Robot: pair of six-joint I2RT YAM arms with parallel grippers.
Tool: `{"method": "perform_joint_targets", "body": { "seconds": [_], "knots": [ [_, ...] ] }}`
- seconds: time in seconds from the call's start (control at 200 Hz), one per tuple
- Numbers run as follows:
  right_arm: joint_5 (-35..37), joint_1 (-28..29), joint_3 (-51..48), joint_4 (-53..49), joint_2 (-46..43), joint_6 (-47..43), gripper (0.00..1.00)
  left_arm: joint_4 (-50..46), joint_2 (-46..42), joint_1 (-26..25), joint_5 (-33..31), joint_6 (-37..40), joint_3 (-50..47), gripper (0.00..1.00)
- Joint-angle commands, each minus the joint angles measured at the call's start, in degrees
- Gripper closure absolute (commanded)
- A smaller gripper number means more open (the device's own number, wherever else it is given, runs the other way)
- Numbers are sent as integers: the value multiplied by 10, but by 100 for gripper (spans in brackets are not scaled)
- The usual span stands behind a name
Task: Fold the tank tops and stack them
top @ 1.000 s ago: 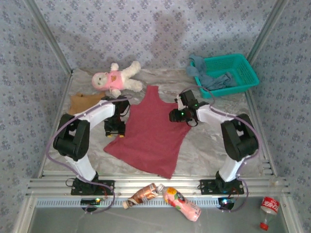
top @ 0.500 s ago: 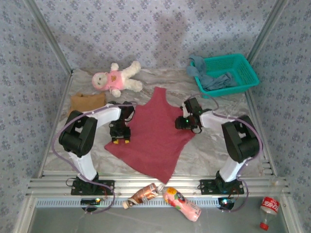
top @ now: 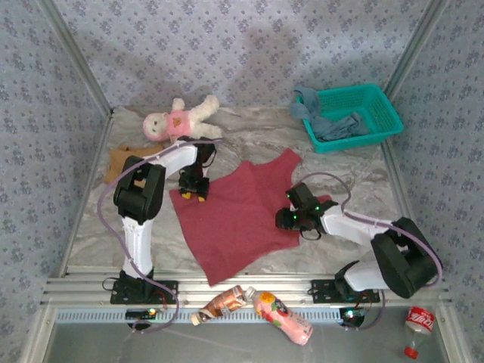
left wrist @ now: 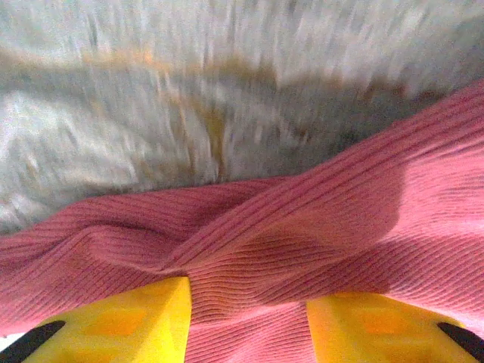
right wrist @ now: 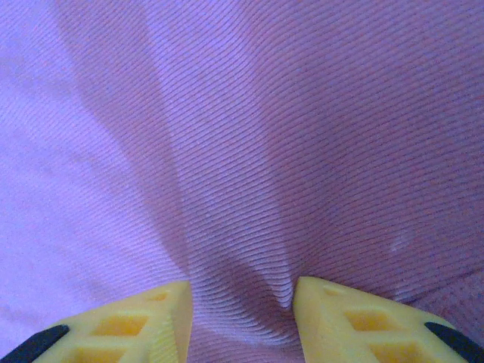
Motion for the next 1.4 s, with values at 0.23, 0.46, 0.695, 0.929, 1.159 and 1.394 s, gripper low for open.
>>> {"method": "perform_joint_targets", "body": {
  "seconds": [0.23,0.46,0.695,0.929,1.159,1.394],
  "knots": [
    [34,62,-33,-227,-132,144,56,33,42,-33,24,100,73,54],
    [26,-18,97,-153,-118,-57,51,5,-15,-24,13,100,105,52],
    [-44,-97,270,-45,112,-275,46,4,-67,46,31,28,81,52],
    [-91,-141,436,-50,320,-361,45,92,-63,102,82,-33,20,52],
    [-115,-151,520,-79,414,-393,46,133,-43,110,126,-45,1,54],
    [-139,-152,576,-99,470,-393,48,173,-21,116,129,-28,-22,58]
  ]
}}
